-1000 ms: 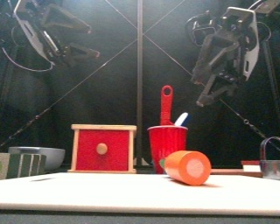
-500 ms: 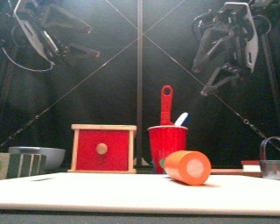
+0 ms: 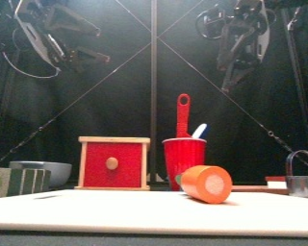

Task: Grab knife handle

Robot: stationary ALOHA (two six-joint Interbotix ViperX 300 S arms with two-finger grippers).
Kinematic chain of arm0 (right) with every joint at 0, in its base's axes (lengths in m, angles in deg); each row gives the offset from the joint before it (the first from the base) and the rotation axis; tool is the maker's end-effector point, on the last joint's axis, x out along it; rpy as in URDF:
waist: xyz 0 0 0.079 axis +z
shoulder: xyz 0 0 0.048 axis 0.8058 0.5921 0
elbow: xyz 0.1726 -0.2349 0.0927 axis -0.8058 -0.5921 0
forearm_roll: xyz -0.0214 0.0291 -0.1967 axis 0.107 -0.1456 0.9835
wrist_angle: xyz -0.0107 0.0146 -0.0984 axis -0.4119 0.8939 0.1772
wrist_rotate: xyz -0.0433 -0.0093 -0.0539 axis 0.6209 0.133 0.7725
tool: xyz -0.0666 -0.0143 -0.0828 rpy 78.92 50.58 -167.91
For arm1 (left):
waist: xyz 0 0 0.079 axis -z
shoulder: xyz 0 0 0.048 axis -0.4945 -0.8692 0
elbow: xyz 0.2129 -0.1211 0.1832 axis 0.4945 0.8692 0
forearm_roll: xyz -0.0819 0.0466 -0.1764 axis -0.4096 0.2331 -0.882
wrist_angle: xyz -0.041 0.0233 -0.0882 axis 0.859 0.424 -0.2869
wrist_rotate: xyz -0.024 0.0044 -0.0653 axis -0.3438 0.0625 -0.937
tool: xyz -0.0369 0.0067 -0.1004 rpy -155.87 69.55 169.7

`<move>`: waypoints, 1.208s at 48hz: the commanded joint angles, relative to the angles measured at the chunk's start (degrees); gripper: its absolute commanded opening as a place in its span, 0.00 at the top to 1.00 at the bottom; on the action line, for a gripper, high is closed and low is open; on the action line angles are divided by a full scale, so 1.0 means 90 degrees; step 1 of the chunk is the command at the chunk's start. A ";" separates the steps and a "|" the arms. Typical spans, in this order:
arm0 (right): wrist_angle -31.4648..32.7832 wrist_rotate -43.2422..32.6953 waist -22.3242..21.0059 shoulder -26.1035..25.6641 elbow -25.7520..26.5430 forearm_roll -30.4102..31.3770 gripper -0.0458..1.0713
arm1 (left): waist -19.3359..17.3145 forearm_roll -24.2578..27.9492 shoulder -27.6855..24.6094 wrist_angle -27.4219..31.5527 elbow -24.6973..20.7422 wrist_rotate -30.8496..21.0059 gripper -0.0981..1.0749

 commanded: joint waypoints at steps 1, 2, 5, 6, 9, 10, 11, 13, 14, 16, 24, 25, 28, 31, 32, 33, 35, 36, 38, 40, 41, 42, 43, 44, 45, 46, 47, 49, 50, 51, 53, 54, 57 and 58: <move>0.0059 0.0723 -0.0566 0.0039 0.0313 -0.0713 0.08 | -0.0010 0.0010 -0.0010 -0.0029 -0.0078 0.0010 0.04; 0.0088 0.0937 -0.0693 0.0098 0.0361 -0.0889 0.08 | -0.0010 0.0010 -0.0010 -0.0039 -0.0068 0.0010 0.04; 0.0264 0.1611 -0.1074 0.0313 0.0527 -0.1455 0.08 | -0.0010 0.0010 -0.0010 -0.0029 -0.0039 0.0010 0.04; 0.0322 0.1797 -0.1152 0.0391 0.0576 -0.1602 0.08 | -0.0010 0.0010 -0.0010 -0.0029 -0.0029 0.0010 0.04; 0.0527 0.2314 -0.1348 0.0654 0.0771 -0.2051 0.08 | -0.0010 0.0010 -0.0010 -0.0029 -0.0020 0.0010 0.04; 0.0605 0.2461 -0.1406 0.0742 0.0840 -0.2168 0.08 | -0.0010 0.0010 -0.0010 -0.0039 -0.0010 0.0000 0.04; 0.0684 0.2588 -0.1455 0.0830 0.0908 -0.2266 0.08 | -0.0010 0.0010 -0.0010 -0.0039 0.0000 0.0000 0.04; 0.0830 0.2822 -0.1543 0.1025 0.1064 -0.2441 0.08 | -0.0010 0.0010 -0.0010 -0.0029 0.0000 0.0000 0.04; 0.0889 0.2920 -0.1582 0.1113 0.1152 -0.2500 0.08 | -0.0010 0.0010 0.0000 -0.0029 0.0000 0.0010 0.04; 0.1064 0.3096 -0.1631 0.1338 0.1377 -0.2578 0.08 | -0.0020 0.0010 -0.0010 -0.0029 0.0010 0.0010 0.04; 0.1631 0.3184 -0.1709 0.1982 0.2061 -0.2246 0.08 | -0.0010 0.0010 0.0000 -0.0039 0.0039 0.0010 0.04; 0.1680 0.3213 -0.1699 0.2051 0.2129 -0.2227 0.08 | -0.0010 0.0020 0.0000 -0.0029 0.0039 0.0010 0.04; 0.1777 0.3232 -0.1670 0.2275 0.2334 -0.2148 0.08 | -0.0010 0.0010 -0.0010 -0.0039 0.0068 0.0010 0.04; 0.1953 0.3232 -0.1650 0.2520 0.2529 -0.2080 0.08 | -0.0020 0.0010 -0.0010 -0.0039 0.0088 0.0010 0.04; 0.2002 0.3232 -0.1650 0.2588 0.2588 -0.2061 0.08 | -0.0010 0.0010 -0.0010 -0.0029 0.0088 0.0010 0.04; 0.2051 0.3232 -0.1660 0.2656 0.2646 -0.2051 0.08 | -0.0010 0.0010 0.0000 -0.0029 0.0088 0.0010 0.04; 0.2148 0.3232 -0.1670 0.2793 0.2744 -0.2021 0.08 | -0.0010 0.0000 -0.0010 -0.0039 0.0098 0.0010 0.04; 0.2187 0.3242 -0.1680 0.2852 0.2793 -0.2002 0.08 | -0.0010 0.0010 -0.0010 -0.0029 0.0107 0.0010 0.04; 0.2285 0.3232 -0.1680 0.3008 0.2930 -0.1943 0.08 | -0.0010 0.0010 0.0000 -0.0039 0.0107 0.0010 0.04; 0.2334 0.3232 -0.1670 0.3096 0.3018 -0.1875 0.08 | -0.0010 0.0010 -0.0010 -0.0039 0.0117 0.0000 0.04; 0.2354 0.3232 -0.1670 0.3135 0.3057 -0.1836 0.08 | -0.0020 0.0000 -0.0010 -0.0039 0.0117 0.0000 0.04; 0.2354 0.3232 -0.1660 0.3164 0.3076 -0.1787 0.08 | -0.0010 0.0000 0.0000 -0.0039 0.0127 0.0000 0.04; 0.2383 0.3232 -0.1660 0.3193 0.3105 -0.1748 0.08 | -0.0020 0.0000 0.0000 -0.0039 0.0127 0.0000 0.04; 0.2393 0.3223 -0.1650 0.3232 0.3135 -0.1719 0.08 | -0.0020 0.0000 -0.0010 -0.0029 0.0137 0.0000 0.04; 0.2402 0.3223 -0.1650 0.3262 0.3164 -0.1689 0.08 | -0.0010 0.0000 -0.0010 -0.0039 0.0137 0.0000 0.04; 0.2402 0.3213 -0.1641 0.3281 0.3184 -0.1670 0.08 | -0.0010 0.0000 0.0000 -0.0039 0.0137 0.0000 0.04; 0.2412 0.3213 -0.1650 0.3301 0.3184 -0.1660 0.08 | -0.0010 0.0000 0.0000 -0.0039 0.0146 0.0000 0.04; 0.2432 0.3193 -0.1641 0.3330 0.3203 -0.1641 0.08 | -0.0010 -0.0010 0.0000 -0.0039 0.0156 0.0000 0.04; 0.2432 0.3184 -0.1631 0.3350 0.3203 -0.1621 0.08 | -0.0010 0.0000 0.0000 -0.0029 0.0166 0.0000 0.04; 0.2441 0.3164 -0.1631 0.3350 0.3203 -0.1611 0.08 | -0.0010 -0.0010 0.0000 -0.0029 0.0176 0.0000 0.04; 0.2441 0.3164 -0.1631 0.3369 0.3203 -0.1631 0.08 | -0.0010 -0.0010 0.0000 -0.0029 0.0186 0.0000 0.04; 0.2441 0.3164 -0.1631 0.3379 0.3203 -0.1631 0.08 | -0.0010 -0.0010 0.0000 -0.0039 0.0186 0.0000 0.04; 0.2441 0.3135 -0.1631 0.3389 0.3213 -0.1641 0.08 | -0.0010 -0.0010 0.0000 -0.0039 0.0195 0.0000 0.04; 0.2441 0.3135 -0.1631 0.3398 0.3223 -0.1641 0.08 | -0.0010 -0.0010 0.0000 -0.0039 0.0205 0.0000 0.04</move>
